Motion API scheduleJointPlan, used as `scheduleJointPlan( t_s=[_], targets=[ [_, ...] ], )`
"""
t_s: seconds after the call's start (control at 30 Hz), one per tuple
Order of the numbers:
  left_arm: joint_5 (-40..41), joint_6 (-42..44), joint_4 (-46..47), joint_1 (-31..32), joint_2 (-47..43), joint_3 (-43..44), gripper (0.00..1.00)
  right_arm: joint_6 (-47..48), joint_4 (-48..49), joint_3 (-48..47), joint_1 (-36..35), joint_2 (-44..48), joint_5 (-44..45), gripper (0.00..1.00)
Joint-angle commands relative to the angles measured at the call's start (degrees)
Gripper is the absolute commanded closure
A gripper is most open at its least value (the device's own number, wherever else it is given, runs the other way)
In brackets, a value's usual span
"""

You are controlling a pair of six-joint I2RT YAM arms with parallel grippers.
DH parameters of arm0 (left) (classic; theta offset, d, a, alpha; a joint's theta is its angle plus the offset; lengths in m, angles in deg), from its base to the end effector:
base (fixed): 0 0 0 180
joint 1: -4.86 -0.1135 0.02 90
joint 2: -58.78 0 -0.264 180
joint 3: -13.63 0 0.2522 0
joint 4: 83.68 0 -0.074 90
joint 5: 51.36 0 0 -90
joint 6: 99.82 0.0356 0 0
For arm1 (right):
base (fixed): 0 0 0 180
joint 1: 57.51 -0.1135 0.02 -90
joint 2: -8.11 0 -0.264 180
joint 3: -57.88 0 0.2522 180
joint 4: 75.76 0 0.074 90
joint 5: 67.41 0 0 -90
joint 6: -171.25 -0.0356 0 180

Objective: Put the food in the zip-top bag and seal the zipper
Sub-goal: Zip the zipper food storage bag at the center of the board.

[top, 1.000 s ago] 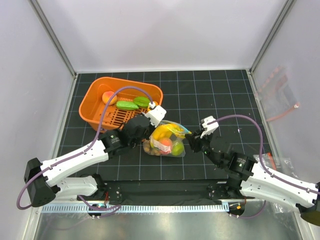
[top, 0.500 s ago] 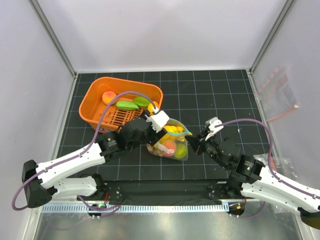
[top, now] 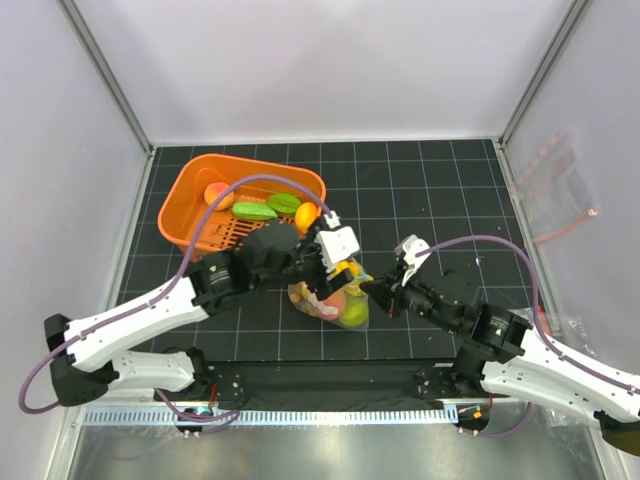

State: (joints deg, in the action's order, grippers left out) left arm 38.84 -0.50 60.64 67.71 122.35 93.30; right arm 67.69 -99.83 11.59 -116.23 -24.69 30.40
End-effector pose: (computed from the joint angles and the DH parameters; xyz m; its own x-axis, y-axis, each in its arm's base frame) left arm 0.1133 -0.2207 0.3831 -0.0070 0.3686 -0.9295 0.9013 0.4049 0.1537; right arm 0.0824 0.1263 0.2953 -0.2749 -0.0052 -0.9614 -0.7333 0.6478 0.2062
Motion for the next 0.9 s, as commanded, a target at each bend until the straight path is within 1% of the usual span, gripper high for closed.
scheduleJointPlan(
  t_s=[0.0,0.07,0.23,0.3,0.4,0.47,0.6,0.77,0.87],
  targets=[
    [-6.4,5.0,-5.1,2.2,6.3,7.4,0.28,1.3,-0.5,-3.8,-0.3,1.2,-3.3,0.99],
    [-8.5,7.3,-7.5,3.1,8.4,9.2,0.31,1.3,-1.1,-3.9,-0.3,1.5,-3.9,0.99],
    [-10.7,13.5,-7.8,3.2,10.3,10.2,0.38,1.4,-2.6,-4.3,-0.3,4.0,-6.3,0.99],
    [-11.6,14.7,-8.6,3.2,10.1,10.3,0.41,1.5,-2.4,-4.0,-0.3,5.0,-6.7,0.99],
    [-13.1,15.5,-8.3,3.1,9.3,9.6,0.49,1.5,-2.3,-3.7,-0.3,5.8,-7.0,0.99],
    [-12.9,15.7,-7.4,3.1,9.1,9.3,0.54,1.7,-2.1,-3.8,-0.3,5.5,-9.3,0.99],
    [-12.1,16.4,-6.2,2.8,8.9,8.9,0.55,2.0,-1.7,-3.8,-0.3,4.8,-10.9,0.99],
    [-16.4,17.0,-6.7,1.8,8.7,9.8,0.53,2.3,-1.1,-3.5,-0.3,4.9,-12.6,0.99],
    [-18.9,16.4,-10.2,0.5,10.8,13.9,0.56,2.3,-1.1,-3.4,-0.3,5.0,-12.6,0.99]
  ],
)
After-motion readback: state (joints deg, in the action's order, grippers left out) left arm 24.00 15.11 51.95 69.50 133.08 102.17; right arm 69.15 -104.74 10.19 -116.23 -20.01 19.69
